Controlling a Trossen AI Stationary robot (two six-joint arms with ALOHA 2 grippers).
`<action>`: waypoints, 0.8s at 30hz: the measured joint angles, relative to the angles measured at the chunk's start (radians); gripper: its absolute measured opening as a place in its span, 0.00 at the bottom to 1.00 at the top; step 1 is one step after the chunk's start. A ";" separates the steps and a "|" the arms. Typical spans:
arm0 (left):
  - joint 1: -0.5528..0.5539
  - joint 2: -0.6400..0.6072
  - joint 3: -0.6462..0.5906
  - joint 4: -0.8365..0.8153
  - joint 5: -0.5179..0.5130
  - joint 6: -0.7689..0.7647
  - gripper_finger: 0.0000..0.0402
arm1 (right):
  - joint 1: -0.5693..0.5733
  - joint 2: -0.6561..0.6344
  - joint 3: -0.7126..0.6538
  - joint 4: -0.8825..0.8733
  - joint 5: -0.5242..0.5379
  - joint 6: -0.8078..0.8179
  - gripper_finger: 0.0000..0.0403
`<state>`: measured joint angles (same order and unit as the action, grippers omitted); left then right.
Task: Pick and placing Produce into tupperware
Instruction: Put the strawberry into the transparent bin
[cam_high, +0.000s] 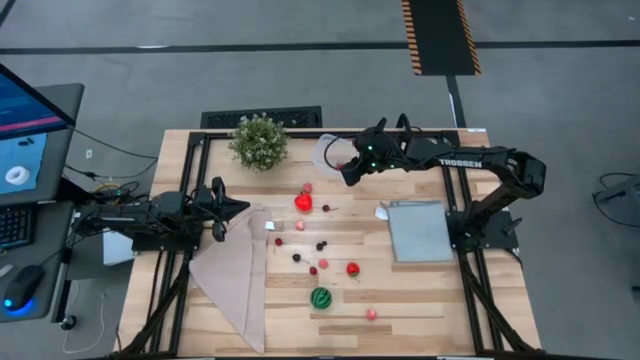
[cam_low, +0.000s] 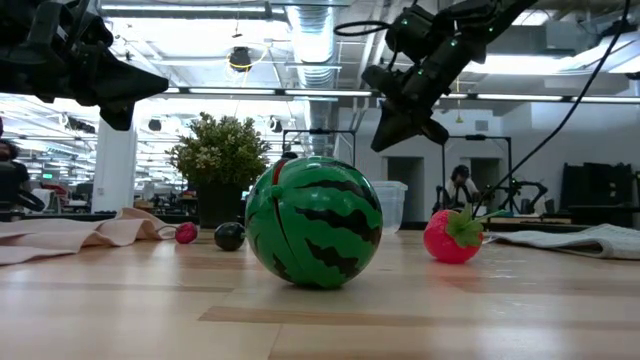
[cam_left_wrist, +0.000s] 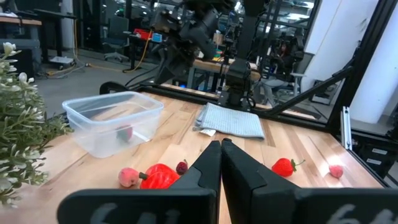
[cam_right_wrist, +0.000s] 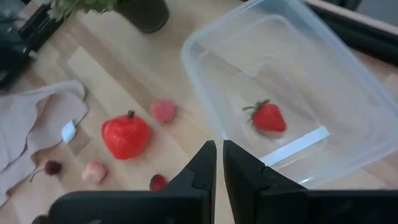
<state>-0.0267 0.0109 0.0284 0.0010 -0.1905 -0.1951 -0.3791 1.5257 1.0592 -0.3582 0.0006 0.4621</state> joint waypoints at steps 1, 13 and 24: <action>0.000 0.000 0.000 0.000 0.000 0.000 0.00 | 0.013 0.000 0.000 -0.003 0.000 0.000 0.13; 0.000 0.000 0.000 -0.001 0.008 0.000 0.00 | 0.239 0.000 0.000 -0.195 -0.007 0.155 0.13; 0.000 0.000 0.000 0.000 0.002 -0.007 0.00 | 0.485 0.000 -0.001 -0.256 -0.031 0.338 0.25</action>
<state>-0.0265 0.0109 0.0284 0.0006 -0.1886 -0.2025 0.1057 1.5257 1.0584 -0.6139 -0.0299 0.8005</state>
